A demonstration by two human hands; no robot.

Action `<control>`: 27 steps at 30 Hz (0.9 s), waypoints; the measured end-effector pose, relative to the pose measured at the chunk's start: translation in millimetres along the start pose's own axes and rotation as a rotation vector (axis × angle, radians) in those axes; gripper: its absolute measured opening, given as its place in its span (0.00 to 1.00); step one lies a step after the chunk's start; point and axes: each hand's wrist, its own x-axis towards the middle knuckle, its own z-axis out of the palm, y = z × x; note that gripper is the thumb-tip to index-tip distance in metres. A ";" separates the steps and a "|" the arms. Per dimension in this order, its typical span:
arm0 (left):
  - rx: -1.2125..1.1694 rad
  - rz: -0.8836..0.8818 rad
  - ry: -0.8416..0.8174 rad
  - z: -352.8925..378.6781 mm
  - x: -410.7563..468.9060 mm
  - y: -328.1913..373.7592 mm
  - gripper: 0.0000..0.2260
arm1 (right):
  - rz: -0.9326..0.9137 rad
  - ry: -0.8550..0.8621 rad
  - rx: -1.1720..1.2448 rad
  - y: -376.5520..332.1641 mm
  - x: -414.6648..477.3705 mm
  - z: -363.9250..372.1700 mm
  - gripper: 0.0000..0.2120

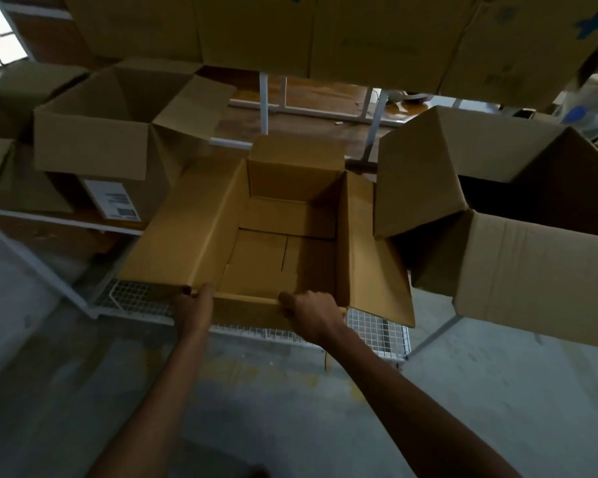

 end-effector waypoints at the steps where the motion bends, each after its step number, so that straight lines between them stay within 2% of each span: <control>1: 0.032 -0.023 -0.034 -5.7 -2.3 -1.8 0.16 | -0.014 -0.006 -0.007 0.0 -6.6 1.5 0.07; 7: 0.184 -0.039 -0.100 -32.9 -20.3 -16.5 0.08 | -0.128 0.009 -0.022 9.1 -51.6 -2.5 0.06; 13: 0.034 -0.018 0.016 -38.8 -95.6 -55.5 0.15 | -0.257 0.036 -0.030 18.5 -117.0 -1.5 0.10; 16: -0.035 -0.050 0.110 -44.2 -141.2 -77.8 0.15 | -0.299 0.217 -0.045 26.1 -162.4 3.5 0.12; 18: -0.086 -0.072 0.145 -49.4 -174.3 -91.2 0.14 | -0.288 0.409 0.108 32.1 -210.7 8.6 0.09; 19: -0.114 -0.069 0.160 -53.7 -191.2 -98.3 0.14 | -0.227 0.495 0.217 36.6 -238.5 13.6 0.10; 21: -0.178 -0.059 0.193 -65.7 -222.0 -113.6 0.13 | 0.051 0.534 0.488 44.6 -292.1 19.8 0.16; 23: -0.223 -0.097 0.213 -78.9 -245.7 -131.4 0.10 | 0.407 0.444 0.721 50.5 -325.8 27.8 0.28; 24: -0.235 -0.118 0.218 -85.4 -253.3 -141.9 0.11 | 0.535 0.381 0.751 51.5 -334.5 33.0 0.36; 25: -0.245 -0.126 0.224 -90.5 -258.5 -151.0 0.12 | 0.599 0.317 0.754 52.2 -336.0 37.6 0.43; 27: -0.259 -0.155 0.232 -100.0 -270.5 -166.6 0.16 | 0.644 0.147 0.833 45.1 -328.9 39.8 0.50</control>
